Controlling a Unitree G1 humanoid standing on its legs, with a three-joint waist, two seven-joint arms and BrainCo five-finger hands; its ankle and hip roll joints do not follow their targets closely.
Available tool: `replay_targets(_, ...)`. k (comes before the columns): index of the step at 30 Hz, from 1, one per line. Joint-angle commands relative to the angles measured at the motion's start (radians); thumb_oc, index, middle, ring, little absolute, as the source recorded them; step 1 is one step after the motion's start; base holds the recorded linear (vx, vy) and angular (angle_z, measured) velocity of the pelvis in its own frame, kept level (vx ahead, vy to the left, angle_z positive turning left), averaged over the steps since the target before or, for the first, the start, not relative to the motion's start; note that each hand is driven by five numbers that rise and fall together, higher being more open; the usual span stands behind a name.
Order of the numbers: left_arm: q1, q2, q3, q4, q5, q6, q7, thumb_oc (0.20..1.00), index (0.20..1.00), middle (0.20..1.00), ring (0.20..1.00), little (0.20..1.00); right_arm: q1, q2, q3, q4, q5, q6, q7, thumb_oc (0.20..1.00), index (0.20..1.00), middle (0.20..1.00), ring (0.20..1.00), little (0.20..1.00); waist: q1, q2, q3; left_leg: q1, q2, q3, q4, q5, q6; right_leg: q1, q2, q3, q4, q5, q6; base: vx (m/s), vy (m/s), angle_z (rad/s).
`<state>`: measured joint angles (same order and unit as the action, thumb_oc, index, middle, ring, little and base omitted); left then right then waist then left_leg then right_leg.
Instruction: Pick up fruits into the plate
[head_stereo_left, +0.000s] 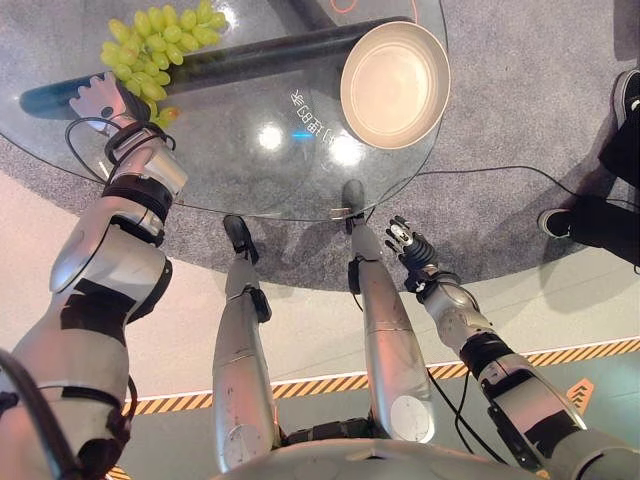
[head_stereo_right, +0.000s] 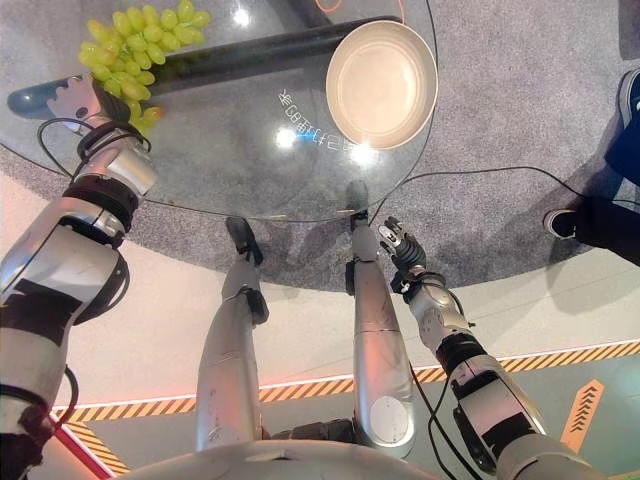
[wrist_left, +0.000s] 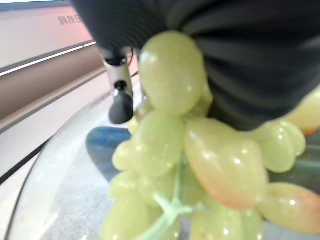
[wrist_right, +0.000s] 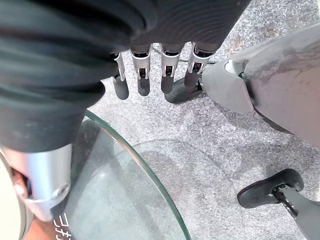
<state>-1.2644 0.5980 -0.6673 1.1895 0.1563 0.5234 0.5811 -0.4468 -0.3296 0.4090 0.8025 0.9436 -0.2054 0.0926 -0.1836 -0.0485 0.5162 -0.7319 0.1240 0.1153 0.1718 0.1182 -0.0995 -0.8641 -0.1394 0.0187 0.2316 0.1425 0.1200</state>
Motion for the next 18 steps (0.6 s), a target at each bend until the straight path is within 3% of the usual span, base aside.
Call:
replay_targets(1,0.018,0.047,0.037,-0.006,0.007,-0.019,0.023,0.200,0.200,0.200,0.200,0.200,0.052,0.018,0.013,-0.058,0.007,-0.031,0.011,1.000,1.000,1.000,1.000,1.000,0.018,-0.015,0.004,0.008,-0.097,-0.047,0.061,-0.085,0.042,0.037,0.116,-0.024,0.049,-0.061,-0.049,0.00,0.000,0.00)
replay_targets(18,0.102,0.124,0.083,-0.225,0.105,-0.143,-0.011,0.200,0.200,0.200,0.200,0.200,0.103,0.006,-0.035,-0.157,-0.050,-0.080,0.015,1.000,1.000,1.000,1.000,1.000,0.061,0.041,0.004,0.236,-0.093,-0.047,-0.034,-0.080,0.045,0.240,0.075,-0.066,0.025,-0.099,-0.034,0.00,0.006,0.00)
